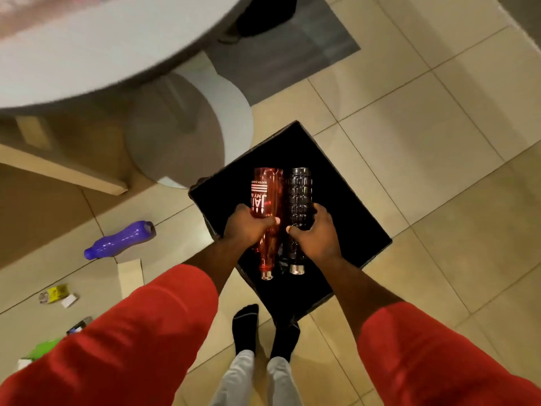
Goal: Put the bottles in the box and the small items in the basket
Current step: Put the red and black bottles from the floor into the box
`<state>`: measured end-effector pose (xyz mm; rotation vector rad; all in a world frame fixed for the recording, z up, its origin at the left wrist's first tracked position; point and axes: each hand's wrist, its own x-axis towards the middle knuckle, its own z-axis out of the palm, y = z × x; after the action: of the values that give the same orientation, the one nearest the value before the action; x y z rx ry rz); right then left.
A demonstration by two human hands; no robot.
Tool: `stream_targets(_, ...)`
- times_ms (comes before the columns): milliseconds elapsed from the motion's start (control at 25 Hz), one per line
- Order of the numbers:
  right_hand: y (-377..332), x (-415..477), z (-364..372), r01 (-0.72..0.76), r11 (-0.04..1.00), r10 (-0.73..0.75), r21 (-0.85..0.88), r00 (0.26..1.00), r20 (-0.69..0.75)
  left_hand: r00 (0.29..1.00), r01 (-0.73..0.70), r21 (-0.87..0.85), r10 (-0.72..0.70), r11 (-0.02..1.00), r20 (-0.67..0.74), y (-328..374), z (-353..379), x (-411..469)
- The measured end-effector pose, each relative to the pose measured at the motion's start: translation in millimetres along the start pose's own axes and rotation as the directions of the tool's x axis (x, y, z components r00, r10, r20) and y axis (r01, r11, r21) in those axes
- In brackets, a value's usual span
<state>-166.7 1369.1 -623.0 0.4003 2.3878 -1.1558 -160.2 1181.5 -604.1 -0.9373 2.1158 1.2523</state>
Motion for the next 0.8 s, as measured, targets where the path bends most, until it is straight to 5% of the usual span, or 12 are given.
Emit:
stream_targets(280, 64.3, 42.1, 62.8, -0.040, 0.970, 0.021, -0.239, 0.996, -0.084, 0.993, 0.015, 0.200, 0.009, 0.980, -0.115, -48.9, 53.7, 53.7)
stream_targets(600, 47.5, 2.7, 22.9, 0.145, 0.904, -0.151, -0.403, 0.988, 0.016, 0.938, -0.280, 0.479, 0.343, 0.832, -0.046, -32.0, 33.3, 3.4)
stream_targets(800, 22.6, -43.6, -11.6, 0.257, 0.813, -0.251, -0.522, 0.964, 0.083, 0.899, -0.343, 0.622, 0.438, 0.704, 0.000, -23.0, 9.5, -56.1)
